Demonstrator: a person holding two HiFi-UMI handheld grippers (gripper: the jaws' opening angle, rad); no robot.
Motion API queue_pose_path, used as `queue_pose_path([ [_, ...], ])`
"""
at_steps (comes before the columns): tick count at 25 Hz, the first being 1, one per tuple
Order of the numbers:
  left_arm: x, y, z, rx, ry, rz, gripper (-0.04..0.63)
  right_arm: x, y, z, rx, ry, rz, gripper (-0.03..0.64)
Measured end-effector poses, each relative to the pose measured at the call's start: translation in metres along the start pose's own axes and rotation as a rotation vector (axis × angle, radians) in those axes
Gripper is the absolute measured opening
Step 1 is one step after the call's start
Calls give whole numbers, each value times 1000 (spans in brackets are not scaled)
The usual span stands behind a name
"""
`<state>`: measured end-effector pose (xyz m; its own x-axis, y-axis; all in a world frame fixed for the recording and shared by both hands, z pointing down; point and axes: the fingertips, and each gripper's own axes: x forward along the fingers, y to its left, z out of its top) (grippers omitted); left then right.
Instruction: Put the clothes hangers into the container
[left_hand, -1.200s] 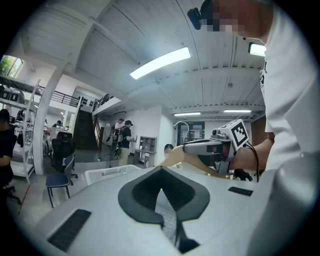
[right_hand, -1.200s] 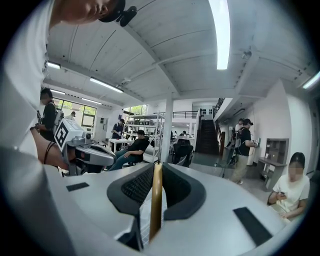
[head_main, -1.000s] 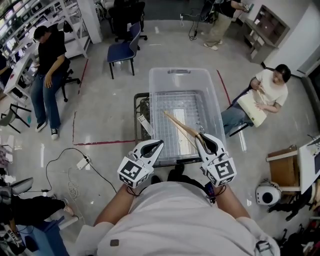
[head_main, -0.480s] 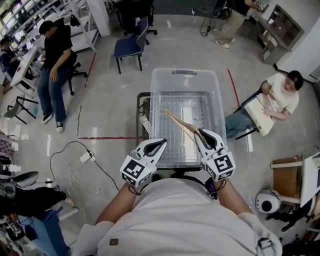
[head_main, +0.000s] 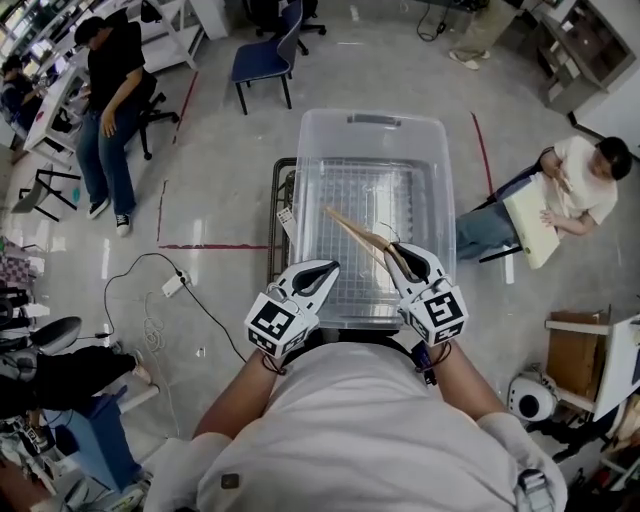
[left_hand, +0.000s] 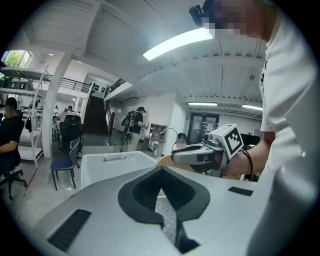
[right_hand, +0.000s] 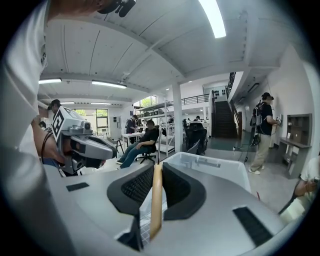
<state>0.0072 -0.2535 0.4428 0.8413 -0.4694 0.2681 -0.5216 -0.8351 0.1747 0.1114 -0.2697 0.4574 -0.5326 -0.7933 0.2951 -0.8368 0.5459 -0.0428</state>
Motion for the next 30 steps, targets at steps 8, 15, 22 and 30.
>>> queue_pose_path([
  [8,27,18,-24,-45,53,40,17,24,-12,-24,4,44,38,64],
  [15,50,22,-49,-83,92,39,17,39,-16,-61,21,113,77,64],
  [22,63,32,-75,-126,127,59,17,54,-22,-95,32,193,87,66],
  [30,76,49,-85,-142,133,76,17,79,-25,-107,46,201,116,66],
])
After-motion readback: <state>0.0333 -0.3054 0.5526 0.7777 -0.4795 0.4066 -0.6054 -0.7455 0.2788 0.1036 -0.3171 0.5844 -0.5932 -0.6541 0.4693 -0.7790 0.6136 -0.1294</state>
